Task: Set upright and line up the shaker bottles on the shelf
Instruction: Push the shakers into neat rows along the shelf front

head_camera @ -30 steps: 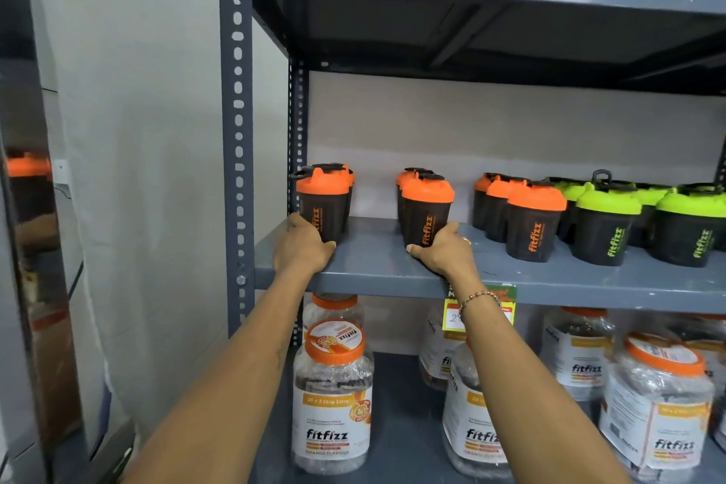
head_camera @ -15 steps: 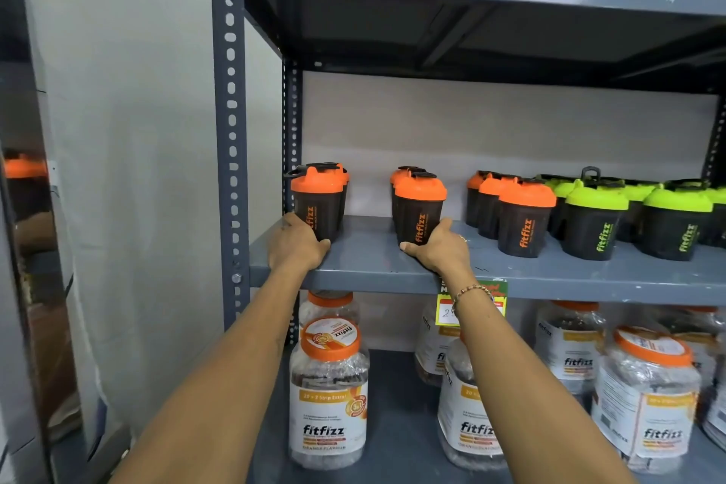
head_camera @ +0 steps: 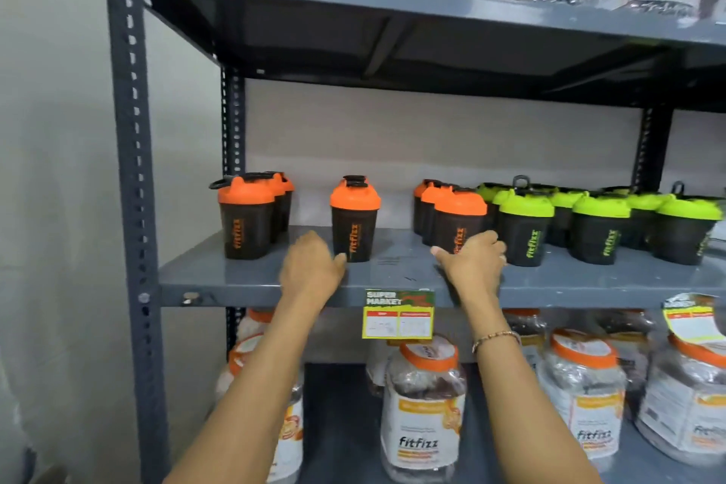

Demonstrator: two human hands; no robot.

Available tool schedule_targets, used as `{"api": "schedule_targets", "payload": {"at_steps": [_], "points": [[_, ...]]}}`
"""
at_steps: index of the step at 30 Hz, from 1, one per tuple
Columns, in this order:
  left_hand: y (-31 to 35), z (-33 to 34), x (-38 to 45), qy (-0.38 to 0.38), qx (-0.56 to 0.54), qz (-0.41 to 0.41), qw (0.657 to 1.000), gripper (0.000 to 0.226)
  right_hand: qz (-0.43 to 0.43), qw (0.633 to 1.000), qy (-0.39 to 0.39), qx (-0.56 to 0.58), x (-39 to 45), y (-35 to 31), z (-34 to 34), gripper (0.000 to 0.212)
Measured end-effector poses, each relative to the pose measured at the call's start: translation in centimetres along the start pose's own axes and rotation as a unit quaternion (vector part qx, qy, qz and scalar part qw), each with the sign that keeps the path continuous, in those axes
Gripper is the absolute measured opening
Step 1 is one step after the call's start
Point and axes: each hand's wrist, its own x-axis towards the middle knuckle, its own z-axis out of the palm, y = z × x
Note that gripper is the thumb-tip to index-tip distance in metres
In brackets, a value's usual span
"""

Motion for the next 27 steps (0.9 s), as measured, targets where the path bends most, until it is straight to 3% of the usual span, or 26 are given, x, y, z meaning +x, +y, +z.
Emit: {"api": "schedule_targets", "payload": {"at_steps": [5,9,12,17,27], "points": [[5.0,3.7,1.0,-0.061,-0.114,-0.051,0.99,0.103,-0.025,0.991,-0.132,-0.018,4.2,2.4,-1.3,0.105],[6.3,5.0,2.1,-0.014,-0.141,-0.133,0.981,0.12,-0.066,0.981,-0.178,-0.034,5.6,2.9,-0.1,0.111],[6.0,5.5,2.3,0.028,-0.154,-0.159,0.975,0.107,-0.048,0.985,-0.163,-0.013,6.5,2.6,0.7,0.101],[6.0,5.5,2.1,0.018,-0.086,-0.16,0.983,0.077,-0.045,0.985,-0.166,0.002,7.2,3.0,1.3,0.094],[6.3,5.4,1.5,0.014,-0.034,-0.139,0.99,0.068,-0.064,0.982,-0.175,-0.007,6.9,3.3,0.9,0.083]]}}
